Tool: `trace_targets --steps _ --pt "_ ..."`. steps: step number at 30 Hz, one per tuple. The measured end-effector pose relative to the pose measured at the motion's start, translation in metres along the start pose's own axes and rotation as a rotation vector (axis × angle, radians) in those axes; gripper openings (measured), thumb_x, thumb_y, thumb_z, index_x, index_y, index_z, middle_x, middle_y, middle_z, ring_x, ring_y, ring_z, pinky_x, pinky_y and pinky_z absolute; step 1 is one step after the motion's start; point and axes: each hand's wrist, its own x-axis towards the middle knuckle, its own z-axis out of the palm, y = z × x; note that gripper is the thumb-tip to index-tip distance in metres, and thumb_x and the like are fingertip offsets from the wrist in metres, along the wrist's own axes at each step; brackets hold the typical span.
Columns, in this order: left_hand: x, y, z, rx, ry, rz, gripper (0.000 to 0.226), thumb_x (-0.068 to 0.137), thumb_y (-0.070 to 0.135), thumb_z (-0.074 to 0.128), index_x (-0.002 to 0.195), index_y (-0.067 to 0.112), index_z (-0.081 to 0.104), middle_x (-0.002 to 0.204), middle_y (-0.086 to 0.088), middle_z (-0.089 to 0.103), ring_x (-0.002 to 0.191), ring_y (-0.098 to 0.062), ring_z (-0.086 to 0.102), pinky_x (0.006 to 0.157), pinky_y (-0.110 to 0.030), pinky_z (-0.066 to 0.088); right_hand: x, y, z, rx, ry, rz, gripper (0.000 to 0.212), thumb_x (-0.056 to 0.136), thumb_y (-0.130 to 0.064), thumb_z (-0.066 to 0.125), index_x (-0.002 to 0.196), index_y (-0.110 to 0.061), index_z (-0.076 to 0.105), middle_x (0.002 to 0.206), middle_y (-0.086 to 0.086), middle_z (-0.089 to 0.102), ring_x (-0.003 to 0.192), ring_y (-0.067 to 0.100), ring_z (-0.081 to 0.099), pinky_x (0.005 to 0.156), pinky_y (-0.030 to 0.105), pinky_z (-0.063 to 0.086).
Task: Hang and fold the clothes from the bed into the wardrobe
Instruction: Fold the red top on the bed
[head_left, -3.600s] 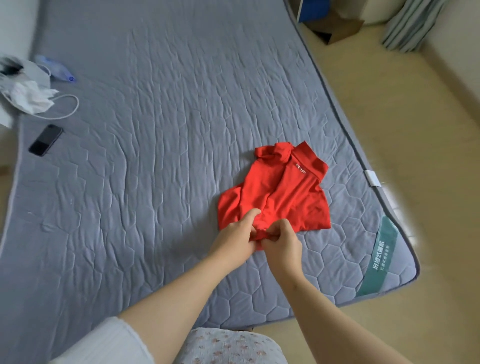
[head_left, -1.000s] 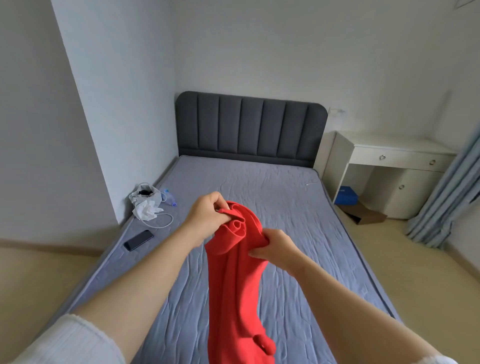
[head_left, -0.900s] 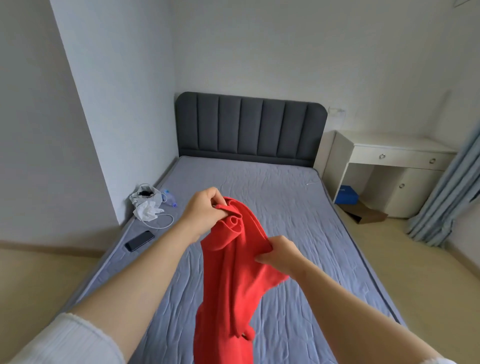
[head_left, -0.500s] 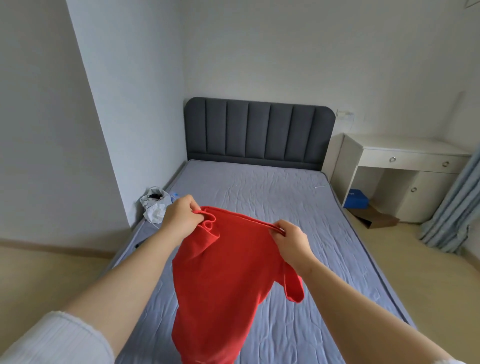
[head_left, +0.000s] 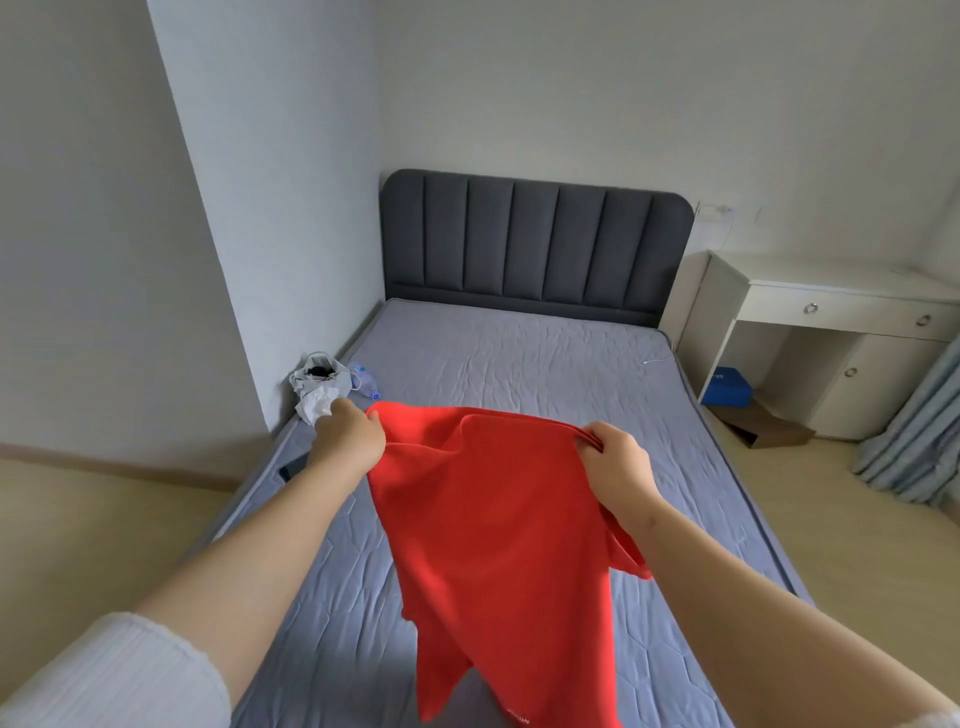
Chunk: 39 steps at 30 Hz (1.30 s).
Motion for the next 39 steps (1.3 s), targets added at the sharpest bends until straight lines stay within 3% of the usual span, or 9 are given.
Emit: trace_targets --steps 2,5,7,10,12,18,24,30,39 --pt "0.007 0.001 0.009 -0.113 -0.029 -0.105 0.035 0.099 0.027 0.036 0.127 0.006 0.036 0.108 -0.022 0.057 0.057 -0.027 0.053 0.06 -0.036 0.051 0.008 0.012 -0.002 -0.048 0.023 0.056 0.015 0.089 -0.008 0.043 0.081 -0.009 0.056 0.074 0.004 0.056 0.066 0.02 0.048 0.055 0.028 0.034" --pt "0.025 0.009 0.019 -0.294 -0.105 -0.228 0.03 0.101 0.032 0.026 0.12 0.013 0.039 0.074 -0.014 0.054 0.041 -0.021 0.052 0.037 -0.028 0.049 0.026 0.023 -0.01 -0.094 0.091 0.127 0.018 0.088 -0.006 0.041 0.086 -0.008 0.058 0.086 0.013 0.061 0.079 0.029 0.052 0.067 0.032 0.039" --pt "0.042 0.021 0.019 -0.478 -0.207 -0.289 0.029 0.102 0.035 0.024 0.112 0.013 0.04 0.073 -0.015 0.055 0.033 -0.022 0.057 0.03 -0.029 0.047 0.043 0.024 -0.017 -0.093 0.141 0.132 0.027 0.09 -0.004 0.038 0.102 -0.006 0.062 0.1 0.018 0.063 0.09 0.033 0.055 0.076 0.035 0.043" --pt "0.067 0.05 0.017 -0.7 -0.245 -0.259 0.033 0.101 0.03 0.033 0.123 0.006 0.042 0.104 -0.019 0.059 0.058 -0.028 0.068 0.042 -0.039 0.055 0.074 0.017 -0.027 -0.081 0.217 0.102 0.033 0.091 -0.002 0.036 0.113 -0.003 0.061 0.108 0.021 0.062 0.096 0.034 0.055 0.077 0.032 0.04" --pt "0.08 0.071 0.012 -0.819 -0.234 -0.203 0.033 0.101 0.026 0.036 0.123 0.003 0.043 0.101 -0.016 0.058 0.079 -0.029 0.064 0.052 -0.045 0.055 0.091 0.007 -0.037 -0.075 0.286 0.068 0.034 0.091 0.0 0.035 0.113 -0.003 0.061 0.108 0.019 0.063 0.095 0.03 0.055 0.075 0.027 0.036" --pt "0.091 0.106 -0.012 -1.099 -0.217 -0.099 0.022 0.097 0.03 0.048 0.088 0.009 0.052 0.081 -0.007 0.061 0.064 -0.017 0.065 0.068 -0.039 0.057 0.111 -0.017 -0.063 0.008 0.388 -0.019 0.035 0.09 0.002 0.031 0.107 -0.004 0.061 0.102 0.016 0.061 0.084 0.021 0.047 0.071 0.027 0.034" --pt "0.069 0.085 -0.028 -1.042 -0.198 -0.179 0.054 0.085 0.065 0.043 0.08 0.012 0.051 0.072 -0.007 0.059 0.041 -0.011 0.062 0.048 -0.028 0.052 0.086 -0.007 -0.06 0.052 0.343 -0.043 0.042 0.085 0.003 0.032 0.111 -0.012 0.061 0.109 0.012 0.059 0.096 0.03 0.055 0.084 0.04 0.048" --pt "0.033 0.011 0.013 -0.774 -0.227 -0.239 0.026 0.083 0.025 0.069 0.071 0.015 0.049 0.068 -0.005 0.054 0.058 -0.014 0.054 0.037 -0.017 0.049 0.03 0.05 -0.029 -0.065 0.198 0.056 0.036 0.08 0.002 0.034 0.083 -0.025 0.058 0.092 0.003 0.057 0.09 0.029 0.055 0.087 0.048 0.046" --pt "-0.051 -0.162 0.11 -0.364 -0.219 -0.473 0.038 0.078 0.0 0.07 0.062 0.015 0.039 0.067 -0.004 0.047 0.057 -0.013 0.044 0.031 -0.011 0.04 -0.08 0.186 0.052 -0.347 -0.199 0.249 0.028 0.087 -0.002 0.043 0.092 -0.021 0.064 0.088 -0.003 0.053 0.097 0.026 0.05 0.081 0.034 0.031"
